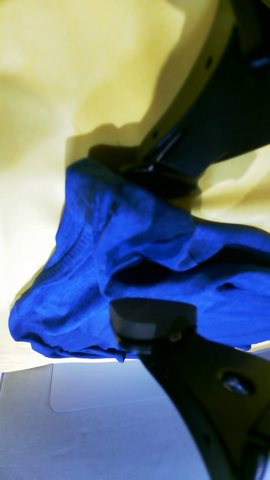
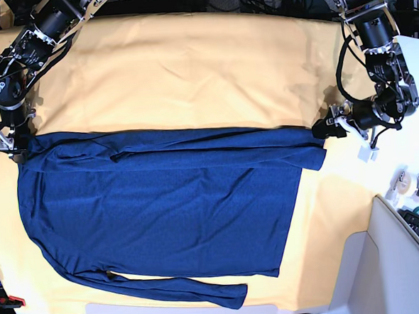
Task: Fold the T-shirt properly
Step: 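Hold the edge and adjust the left gripper's grip on the fabric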
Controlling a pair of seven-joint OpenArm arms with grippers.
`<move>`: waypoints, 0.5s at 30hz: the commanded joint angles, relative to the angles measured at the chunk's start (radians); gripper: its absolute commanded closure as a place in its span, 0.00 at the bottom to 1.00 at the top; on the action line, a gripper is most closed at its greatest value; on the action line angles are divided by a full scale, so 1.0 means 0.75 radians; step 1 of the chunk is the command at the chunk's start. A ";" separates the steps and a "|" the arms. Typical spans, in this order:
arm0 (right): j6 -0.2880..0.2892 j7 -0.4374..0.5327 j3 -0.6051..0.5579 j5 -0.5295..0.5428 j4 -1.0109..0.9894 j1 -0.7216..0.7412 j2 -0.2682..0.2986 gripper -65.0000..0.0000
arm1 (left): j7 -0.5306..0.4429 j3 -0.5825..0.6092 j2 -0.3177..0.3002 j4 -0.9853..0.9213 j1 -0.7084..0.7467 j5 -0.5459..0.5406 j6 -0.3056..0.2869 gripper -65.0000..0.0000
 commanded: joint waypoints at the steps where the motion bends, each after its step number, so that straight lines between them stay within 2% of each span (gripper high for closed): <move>1: -0.039 -0.021 -0.002 -0.028 0.001 0.009 0.016 0.39 | -0.005 -0.007 -0.025 0.025 -0.027 -0.014 -0.004 0.57; 5: -0.039 -0.021 -0.002 -0.028 0.001 0.025 0.016 0.39 | 0.079 -0.015 -0.025 0.025 -0.027 -0.014 -0.004 0.57; 7: -0.039 -0.029 -0.002 -0.028 0.001 0.027 0.016 0.42 | 0.100 -0.075 -0.019 0.025 -0.033 -0.014 -0.004 0.57; 15: -0.037 -0.029 -0.004 -0.028 0.001 0.027 0.016 0.82 | 0.100 -0.093 0.006 0.017 -0.039 -0.010 -0.002 0.56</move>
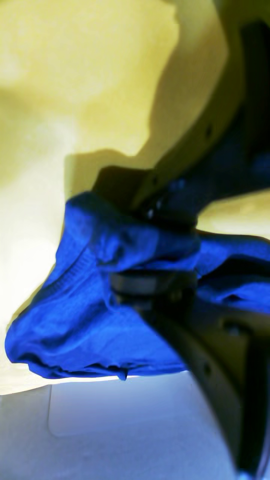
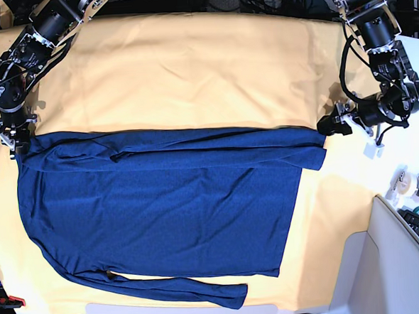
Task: Fold the T-shirt properly
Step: 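Hold the edge and adjust the left gripper's grip on the fabric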
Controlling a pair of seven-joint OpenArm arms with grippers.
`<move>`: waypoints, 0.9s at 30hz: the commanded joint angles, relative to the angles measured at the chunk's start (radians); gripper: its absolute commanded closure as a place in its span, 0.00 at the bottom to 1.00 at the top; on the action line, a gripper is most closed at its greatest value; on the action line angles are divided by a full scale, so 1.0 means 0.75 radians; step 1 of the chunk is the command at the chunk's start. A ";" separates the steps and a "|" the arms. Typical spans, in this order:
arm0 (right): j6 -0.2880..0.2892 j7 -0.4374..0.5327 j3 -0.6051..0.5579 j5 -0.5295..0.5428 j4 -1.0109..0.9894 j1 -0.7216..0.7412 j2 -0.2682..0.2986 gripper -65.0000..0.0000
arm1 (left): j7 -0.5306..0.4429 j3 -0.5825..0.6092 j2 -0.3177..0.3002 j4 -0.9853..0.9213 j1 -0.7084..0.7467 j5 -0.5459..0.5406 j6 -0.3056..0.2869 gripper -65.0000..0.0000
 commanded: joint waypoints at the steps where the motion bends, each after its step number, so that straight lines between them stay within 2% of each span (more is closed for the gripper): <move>1: -0.007 -0.010 -0.001 0.014 0.009 0.008 0.006 0.85 | -0.010 0.001 0.001 0.018 -0.029 -0.016 -0.002 0.56; 6: -0.007 -0.012 -0.001 0.014 0.009 0.004 0.006 0.75 | 0.012 0.005 0.030 0.018 -0.082 -0.014 -0.002 0.56; 8: -0.007 -0.012 -0.001 0.014 0.009 0.004 0.006 0.74 | 0.027 0.005 0.059 0.018 -0.086 -0.014 -0.002 0.56; 10: -0.007 -0.012 -0.001 0.014 0.009 0.002 0.006 0.78 | 0.027 0.005 0.069 0.018 -0.119 -0.014 -0.002 0.56; 14: -0.004 -0.012 -0.001 0.014 0.009 0.002 0.006 0.92 | 0.027 0.005 0.093 0.016 -0.150 -0.012 0.000 0.56; 27: -0.002 -0.012 -0.001 0.014 0.009 0.000 0.006 0.94 | 0.012 0.014 0.126 -0.140 -0.197 -0.012 0.000 0.56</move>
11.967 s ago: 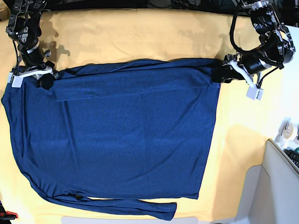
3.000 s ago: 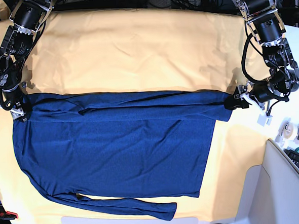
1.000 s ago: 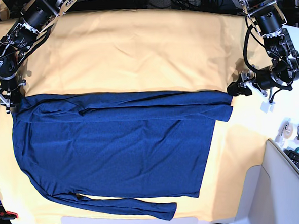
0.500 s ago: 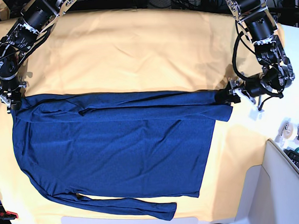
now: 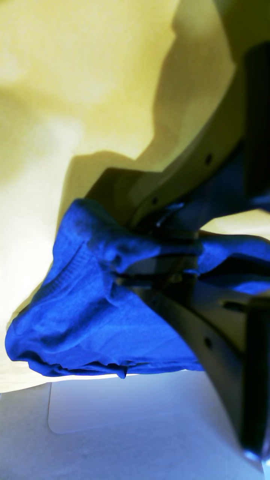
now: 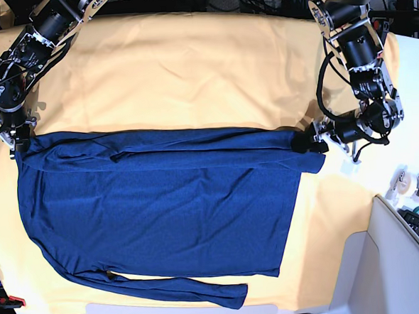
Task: Fold the T-shirt properly
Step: 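Hold the edge and adjust the left gripper's grip on the fabric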
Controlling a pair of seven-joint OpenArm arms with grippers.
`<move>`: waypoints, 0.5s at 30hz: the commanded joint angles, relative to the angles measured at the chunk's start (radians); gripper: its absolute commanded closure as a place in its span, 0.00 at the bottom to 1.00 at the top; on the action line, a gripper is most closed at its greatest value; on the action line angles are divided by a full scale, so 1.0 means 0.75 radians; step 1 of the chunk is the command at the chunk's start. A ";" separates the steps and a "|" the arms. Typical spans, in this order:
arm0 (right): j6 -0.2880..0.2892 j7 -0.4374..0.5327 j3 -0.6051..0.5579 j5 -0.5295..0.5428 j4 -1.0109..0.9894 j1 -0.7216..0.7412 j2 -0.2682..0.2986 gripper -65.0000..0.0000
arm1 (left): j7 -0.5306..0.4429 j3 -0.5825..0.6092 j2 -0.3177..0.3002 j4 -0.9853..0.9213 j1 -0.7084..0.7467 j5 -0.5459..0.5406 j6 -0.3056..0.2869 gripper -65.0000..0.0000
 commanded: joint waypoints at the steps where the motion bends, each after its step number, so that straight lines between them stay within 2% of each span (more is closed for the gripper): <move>1: -0.002 -0.009 -0.001 0.014 0.008 0.002 0.006 0.94 | -0.005 0.015 -0.017 0.016 -0.023 -0.017 0.000 0.56; 5: -0.002 -0.009 -0.001 0.016 0.008 0.000 0.006 0.94 | -0.045 0.083 -0.027 0.016 -0.021 -0.017 0.014 0.56; 9: -0.002 -0.009 -0.001 0.020 0.008 -0.010 0.006 0.94 | -0.103 0.189 -0.064 0.016 0.022 -0.017 0.149 0.56; 15: -0.002 -0.009 -0.001 0.020 0.008 -0.015 0.004 0.94 | -0.158 0.269 -0.072 0.016 0.034 -0.019 0.155 0.51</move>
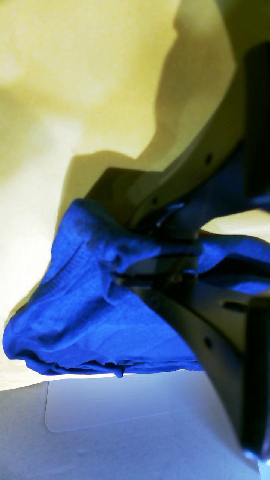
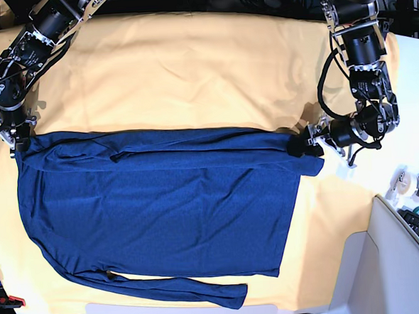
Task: Fold the T-shirt properly
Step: 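Hold the edge and adjust the left gripper's grip on the fabric, then drag the held edge back toward the robot with both grippers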
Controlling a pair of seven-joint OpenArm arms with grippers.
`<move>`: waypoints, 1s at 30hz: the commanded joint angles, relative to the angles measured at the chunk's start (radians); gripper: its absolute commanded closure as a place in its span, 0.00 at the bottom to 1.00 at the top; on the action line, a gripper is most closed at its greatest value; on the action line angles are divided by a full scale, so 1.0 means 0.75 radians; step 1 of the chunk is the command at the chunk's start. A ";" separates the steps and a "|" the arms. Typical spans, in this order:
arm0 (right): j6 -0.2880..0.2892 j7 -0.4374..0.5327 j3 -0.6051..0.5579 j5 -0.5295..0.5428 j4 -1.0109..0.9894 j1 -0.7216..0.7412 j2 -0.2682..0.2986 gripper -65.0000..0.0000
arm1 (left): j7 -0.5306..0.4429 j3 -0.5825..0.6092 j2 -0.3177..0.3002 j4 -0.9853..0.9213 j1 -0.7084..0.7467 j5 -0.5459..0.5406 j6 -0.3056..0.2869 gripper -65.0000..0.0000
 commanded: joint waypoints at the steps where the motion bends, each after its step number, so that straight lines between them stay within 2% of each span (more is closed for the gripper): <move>1: -0.013 -0.008 -0.001 0.009 0.005 0.000 0.004 0.94 | 0.019 0.010 -0.001 0.008 -0.012 0.039 0.015 0.51; 6: -0.013 -0.008 -0.001 0.009 0.005 -0.002 0.002 0.94 | 0.025 -0.011 0.036 0.008 -0.012 0.035 0.015 0.51; 14: -0.013 -0.008 -0.001 0.011 0.005 -0.011 0.004 0.94 | 0.029 -0.115 0.038 0.006 -0.016 0.033 0.013 0.51; 19: -0.013 -0.008 -0.001 0.011 0.005 -0.013 -0.002 0.94 | 0.023 -0.123 0.038 0.006 -0.014 0.023 0.010 0.52; 22: -0.013 -0.008 -0.001 0.011 0.005 -0.017 -0.002 0.94 | 0.017 -0.123 0.038 0.006 -0.012 -0.030 0.010 0.63; 25: -0.013 -0.008 -0.001 0.011 0.005 -0.019 -0.002 1.00 | 0.017 -0.121 0.038 0.006 -0.010 -0.053 0.010 0.85; 27: -0.013 -0.010 -0.001 0.011 0.005 -0.021 0.000 1.00 | 0.017 -0.121 0.038 0.006 -0.010 -0.053 0.010 1.00; 30: -0.013 -0.055 -0.001 0.007 0.007 -0.023 0.006 1.00 | 0.017 -0.121 0.036 0.008 -0.010 -0.053 0.010 0.99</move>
